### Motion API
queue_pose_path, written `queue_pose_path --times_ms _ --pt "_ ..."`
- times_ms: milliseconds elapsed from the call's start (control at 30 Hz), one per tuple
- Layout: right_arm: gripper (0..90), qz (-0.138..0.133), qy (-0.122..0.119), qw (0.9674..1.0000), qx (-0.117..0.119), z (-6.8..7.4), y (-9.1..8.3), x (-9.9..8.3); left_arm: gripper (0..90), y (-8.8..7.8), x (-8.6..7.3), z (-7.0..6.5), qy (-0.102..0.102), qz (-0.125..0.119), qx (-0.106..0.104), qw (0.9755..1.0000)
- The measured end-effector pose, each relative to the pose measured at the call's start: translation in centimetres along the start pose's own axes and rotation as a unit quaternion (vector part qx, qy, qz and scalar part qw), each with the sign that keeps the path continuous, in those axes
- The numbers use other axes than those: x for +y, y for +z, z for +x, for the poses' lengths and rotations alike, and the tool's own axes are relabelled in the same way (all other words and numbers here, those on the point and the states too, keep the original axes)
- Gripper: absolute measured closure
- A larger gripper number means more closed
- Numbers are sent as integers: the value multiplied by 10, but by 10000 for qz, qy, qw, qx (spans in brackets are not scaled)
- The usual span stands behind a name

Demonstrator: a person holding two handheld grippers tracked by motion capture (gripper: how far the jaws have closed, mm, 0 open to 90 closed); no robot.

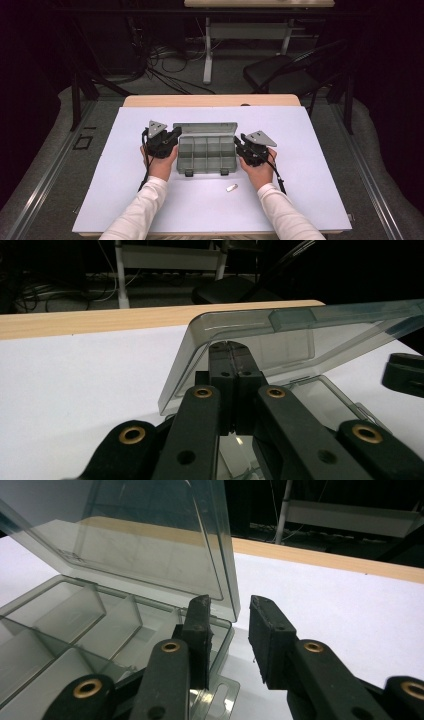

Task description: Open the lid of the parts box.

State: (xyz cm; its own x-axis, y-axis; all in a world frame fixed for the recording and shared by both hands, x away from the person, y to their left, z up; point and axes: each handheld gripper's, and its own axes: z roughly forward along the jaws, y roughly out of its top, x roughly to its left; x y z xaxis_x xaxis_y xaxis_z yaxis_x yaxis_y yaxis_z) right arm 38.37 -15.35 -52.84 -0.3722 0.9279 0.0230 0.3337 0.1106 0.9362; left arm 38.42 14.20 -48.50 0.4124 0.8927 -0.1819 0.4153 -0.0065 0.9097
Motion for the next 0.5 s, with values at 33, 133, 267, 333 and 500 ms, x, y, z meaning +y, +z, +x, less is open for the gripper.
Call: queue_pose_path --times_ms 33,133,267,333,500 --pt "705 16 -6 10000 39 -1 3 -1 900 0 0 0 -3 0 -2 10000" --pt "707 39 -50 10000 -19 -2 12 -4 900 0 0 -1 -8 -11 -5 10000" --pt "723 23 -93 9999 -65 -4 20 -4 900 1 0 0 8 7 -4 10000" --pt "735 19 -83 10000 -39 -4 23 -3 900 1 0 0 1 15 0 10000" --pt "759 -10 -149 9998 -102 -2 33 -1 900 2 0 2 -23 -18 -7 10000"
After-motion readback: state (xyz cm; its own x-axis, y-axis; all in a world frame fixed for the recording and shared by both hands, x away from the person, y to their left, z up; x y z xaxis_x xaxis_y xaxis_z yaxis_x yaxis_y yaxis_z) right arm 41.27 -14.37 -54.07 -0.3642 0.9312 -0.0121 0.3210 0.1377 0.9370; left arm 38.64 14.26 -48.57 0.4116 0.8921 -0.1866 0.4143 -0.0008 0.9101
